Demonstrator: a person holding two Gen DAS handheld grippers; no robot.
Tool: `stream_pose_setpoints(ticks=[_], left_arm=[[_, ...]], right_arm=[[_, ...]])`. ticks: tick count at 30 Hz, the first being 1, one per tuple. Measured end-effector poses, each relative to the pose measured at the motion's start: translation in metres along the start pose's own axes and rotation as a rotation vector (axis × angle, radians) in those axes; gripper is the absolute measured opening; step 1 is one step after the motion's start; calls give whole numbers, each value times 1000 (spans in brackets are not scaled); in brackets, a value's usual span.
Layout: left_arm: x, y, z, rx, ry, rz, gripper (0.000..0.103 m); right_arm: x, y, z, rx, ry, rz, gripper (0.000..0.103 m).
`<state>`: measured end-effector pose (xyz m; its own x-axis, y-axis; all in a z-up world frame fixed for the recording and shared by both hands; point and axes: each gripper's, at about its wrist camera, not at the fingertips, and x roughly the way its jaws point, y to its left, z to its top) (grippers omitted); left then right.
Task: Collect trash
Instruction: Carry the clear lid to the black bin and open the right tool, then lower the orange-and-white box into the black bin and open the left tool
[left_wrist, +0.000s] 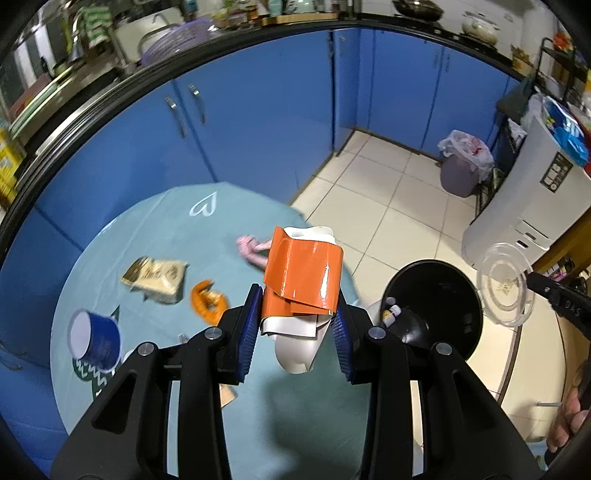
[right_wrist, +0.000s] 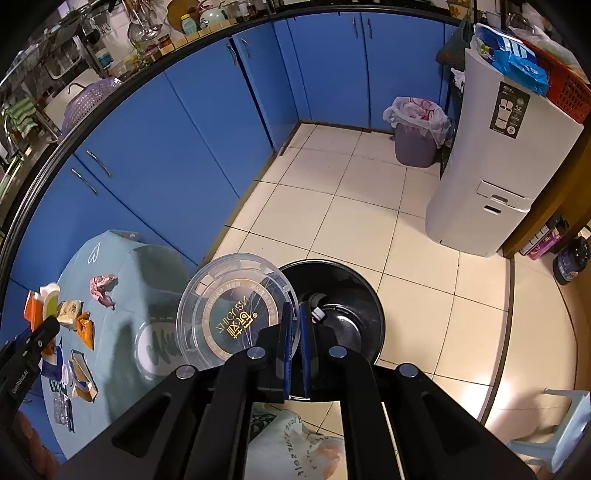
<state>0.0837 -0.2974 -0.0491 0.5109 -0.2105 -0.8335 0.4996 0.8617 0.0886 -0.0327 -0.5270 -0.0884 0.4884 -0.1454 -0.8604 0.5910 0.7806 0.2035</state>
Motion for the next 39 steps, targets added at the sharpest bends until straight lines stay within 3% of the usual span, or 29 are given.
stream_pose_setpoints(ticks=[4, 13, 18, 21, 23, 24, 27, 39], left_arm=[[-2, -18, 7, 30, -12, -12, 37], [-3, -54, 16, 91, -26, -43, 37], [-4, -71, 19, 123, -30, -70, 37], [-4, -79, 18, 137, -30, -79, 37], [-4, -82, 17, 141, -30, -79, 37], [-4, -82, 17, 142, -28, -79, 37], [-1, -84, 17, 141, -20, -79, 37], [5, -114, 29, 170, 5, -157, 41]], right_arm=[[-3, 3, 3, -49, -23, -31, 6], [3, -16, 9, -38, 16, -71, 8], [10, -24, 8, -34, 55, -27, 9], [13, -27, 6, -27, 62, -3, 24], [12, -27, 6, -28, 52, 0, 52], [8, -28, 5, -21, 25, 1, 73], [2, -24, 6, -41, -20, -48, 76], [-10, -44, 7, -10, -63, -155, 78]])
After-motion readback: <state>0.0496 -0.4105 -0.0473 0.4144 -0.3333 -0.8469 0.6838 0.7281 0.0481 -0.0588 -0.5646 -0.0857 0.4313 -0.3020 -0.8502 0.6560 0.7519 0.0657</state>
